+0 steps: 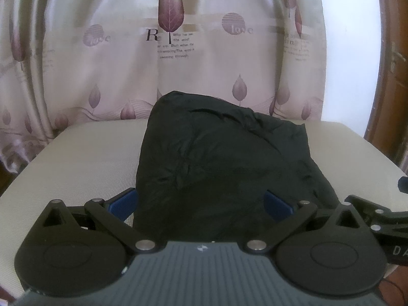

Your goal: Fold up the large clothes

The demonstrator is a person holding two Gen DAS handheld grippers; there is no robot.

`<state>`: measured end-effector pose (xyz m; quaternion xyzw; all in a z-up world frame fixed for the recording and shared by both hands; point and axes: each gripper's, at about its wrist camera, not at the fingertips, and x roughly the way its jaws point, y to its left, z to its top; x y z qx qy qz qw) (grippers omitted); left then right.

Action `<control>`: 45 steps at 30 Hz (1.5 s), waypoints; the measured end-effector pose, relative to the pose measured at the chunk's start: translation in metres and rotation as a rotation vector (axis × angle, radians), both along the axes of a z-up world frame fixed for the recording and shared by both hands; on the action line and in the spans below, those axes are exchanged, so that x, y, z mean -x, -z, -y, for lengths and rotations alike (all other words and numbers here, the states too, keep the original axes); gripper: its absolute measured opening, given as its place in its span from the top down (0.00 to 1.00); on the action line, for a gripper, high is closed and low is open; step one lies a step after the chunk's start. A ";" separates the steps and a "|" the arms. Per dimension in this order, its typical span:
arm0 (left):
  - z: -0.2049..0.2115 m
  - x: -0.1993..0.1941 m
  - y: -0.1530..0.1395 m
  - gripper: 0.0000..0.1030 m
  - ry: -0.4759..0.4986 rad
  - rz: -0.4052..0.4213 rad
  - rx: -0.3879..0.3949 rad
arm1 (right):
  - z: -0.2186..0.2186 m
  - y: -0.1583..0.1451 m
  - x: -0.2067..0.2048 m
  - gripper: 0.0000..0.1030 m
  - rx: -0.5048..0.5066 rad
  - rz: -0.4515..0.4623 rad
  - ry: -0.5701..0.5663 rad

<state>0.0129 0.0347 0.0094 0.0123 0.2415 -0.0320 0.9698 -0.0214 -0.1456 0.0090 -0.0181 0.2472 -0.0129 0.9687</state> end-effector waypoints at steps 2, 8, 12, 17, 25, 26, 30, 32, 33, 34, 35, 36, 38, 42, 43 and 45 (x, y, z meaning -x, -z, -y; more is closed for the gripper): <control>0.001 0.000 0.001 0.00 0.004 -0.001 -0.001 | 0.000 0.001 0.000 0.00 0.000 -0.002 -0.004; 0.001 0.001 0.003 0.00 0.007 -0.002 0.000 | -0.001 0.001 0.002 0.00 -0.010 -0.005 -0.003; 0.001 -0.001 0.002 0.00 0.007 -0.006 -0.001 | -0.001 0.001 0.002 0.00 -0.007 -0.002 -0.006; 0.003 0.000 0.002 0.00 0.008 -0.010 0.000 | -0.001 0.002 0.002 0.00 -0.007 -0.005 -0.014; 0.003 -0.001 0.004 0.00 0.012 -0.013 -0.003 | 0.002 0.002 0.000 0.00 -0.009 -0.004 -0.019; 0.003 -0.001 0.004 0.00 0.012 -0.013 -0.002 | 0.002 0.002 0.000 0.00 -0.010 -0.002 -0.020; 0.003 -0.002 0.004 0.00 0.011 -0.017 -0.001 | 0.002 0.002 0.001 0.00 -0.008 -0.003 -0.020; 0.005 -0.002 0.004 0.00 0.008 -0.017 -0.003 | 0.001 0.002 0.001 0.00 -0.008 -0.004 -0.021; 0.005 -0.002 0.004 0.00 0.008 -0.017 -0.005 | 0.001 0.002 0.001 0.00 -0.008 -0.003 -0.020; 0.005 -0.002 0.004 0.00 0.009 -0.017 -0.005 | 0.001 0.002 0.001 0.00 -0.007 -0.003 -0.020; 0.005 -0.002 0.004 0.00 0.009 -0.016 -0.003 | 0.001 0.003 0.000 0.00 -0.005 -0.003 -0.021; 0.005 -0.001 0.004 0.00 0.008 -0.014 -0.003 | 0.001 0.003 0.000 0.00 -0.002 -0.005 -0.021; 0.005 -0.002 0.004 0.00 0.005 -0.017 -0.008 | 0.001 0.004 -0.001 0.00 -0.001 -0.007 -0.018; 0.005 -0.003 0.006 0.00 0.005 -0.021 -0.005 | 0.001 0.004 -0.001 0.00 0.001 -0.006 -0.014; 0.005 -0.003 0.006 0.00 0.005 -0.021 -0.006 | 0.001 0.004 -0.001 0.00 0.000 -0.007 -0.015; 0.005 -0.003 0.007 0.00 0.004 -0.021 -0.012 | 0.000 0.005 -0.001 0.00 -0.004 -0.011 -0.016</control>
